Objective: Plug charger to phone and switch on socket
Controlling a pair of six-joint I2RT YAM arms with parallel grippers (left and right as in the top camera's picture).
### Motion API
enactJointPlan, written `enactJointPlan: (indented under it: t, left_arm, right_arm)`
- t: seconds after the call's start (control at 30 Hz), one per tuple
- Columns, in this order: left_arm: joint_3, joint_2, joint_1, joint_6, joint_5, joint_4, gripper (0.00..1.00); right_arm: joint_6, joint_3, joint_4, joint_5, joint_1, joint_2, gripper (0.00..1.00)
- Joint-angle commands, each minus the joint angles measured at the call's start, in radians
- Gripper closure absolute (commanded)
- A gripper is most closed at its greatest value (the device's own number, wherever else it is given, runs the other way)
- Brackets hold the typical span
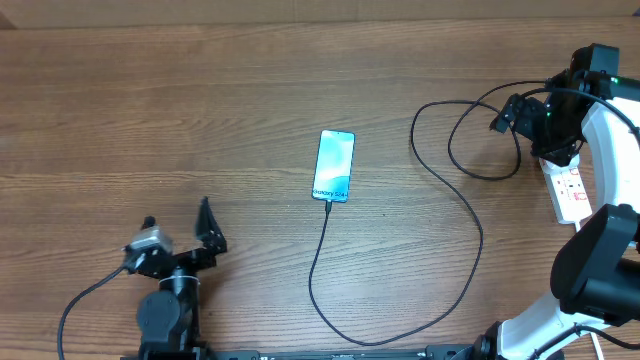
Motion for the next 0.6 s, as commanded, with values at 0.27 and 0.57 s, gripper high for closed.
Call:
enactJointPlan:
  t: [0.27, 0.57]
  left_arm:
    - [-0.003, -0.013, 0.007, 0.266, 0.117, -0.012, 0.00]
    - [-0.003, -0.013, 0.007, 0.253, 0.140, -0.012, 0.00]
  right_arm:
    - [-0.008, -0.005, 0.004, 0.003, 0.002, -0.012, 0.00]
    - [-0.008, -0.005, 0.004, 0.003, 0.002, -0.012, 0.00]
